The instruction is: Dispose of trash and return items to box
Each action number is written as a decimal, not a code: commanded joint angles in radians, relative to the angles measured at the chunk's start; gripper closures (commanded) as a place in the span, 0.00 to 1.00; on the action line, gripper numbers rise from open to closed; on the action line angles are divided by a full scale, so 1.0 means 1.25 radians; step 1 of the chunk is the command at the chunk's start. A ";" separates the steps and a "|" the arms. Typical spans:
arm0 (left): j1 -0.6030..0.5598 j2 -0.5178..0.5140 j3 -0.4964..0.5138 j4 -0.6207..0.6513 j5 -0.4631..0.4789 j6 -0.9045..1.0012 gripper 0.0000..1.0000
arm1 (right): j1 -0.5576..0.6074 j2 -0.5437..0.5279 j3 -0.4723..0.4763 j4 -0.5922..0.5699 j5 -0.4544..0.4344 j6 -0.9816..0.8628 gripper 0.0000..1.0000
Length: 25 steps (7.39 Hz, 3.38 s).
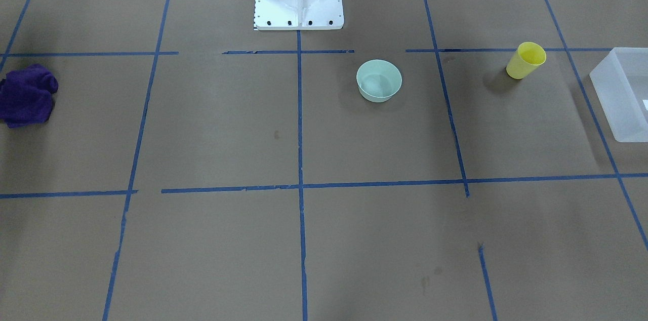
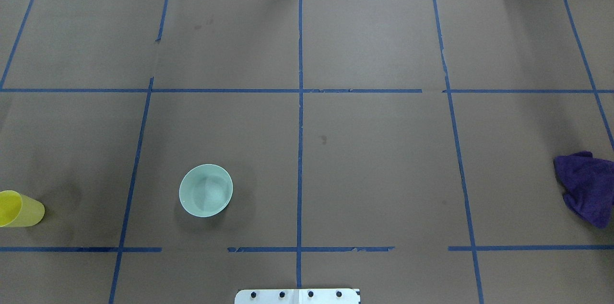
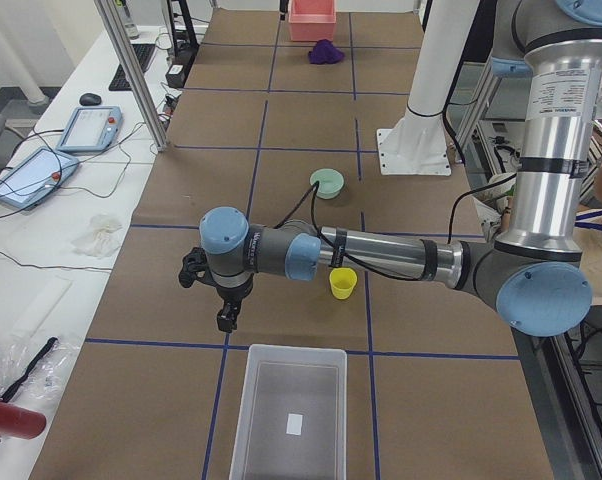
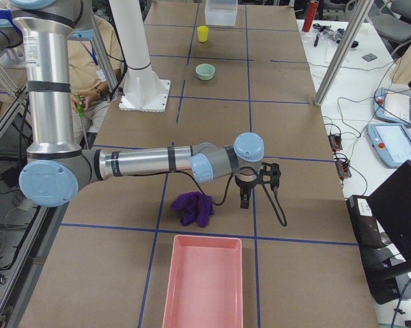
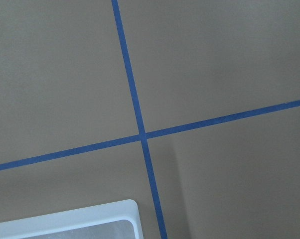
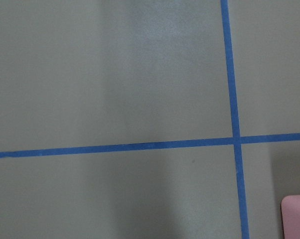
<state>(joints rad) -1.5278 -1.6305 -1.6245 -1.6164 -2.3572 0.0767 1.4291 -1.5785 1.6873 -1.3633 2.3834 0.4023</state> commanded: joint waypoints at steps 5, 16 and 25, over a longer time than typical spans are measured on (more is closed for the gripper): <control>0.001 0.005 -0.039 -0.012 0.007 0.060 0.00 | -0.002 -0.002 0.018 0.005 -0.006 0.001 0.00; 0.295 0.308 -0.174 -0.523 0.002 -0.507 0.00 | -0.015 -0.001 0.015 0.011 -0.003 -0.004 0.00; 0.509 0.412 -0.168 -0.658 0.138 -0.757 0.00 | -0.027 -0.002 0.025 0.011 -0.003 -0.002 0.00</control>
<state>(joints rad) -0.8993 -1.1182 -1.8431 -2.4418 -2.1840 -0.8669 1.3947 -1.5787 1.7177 -1.3499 2.3778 0.4003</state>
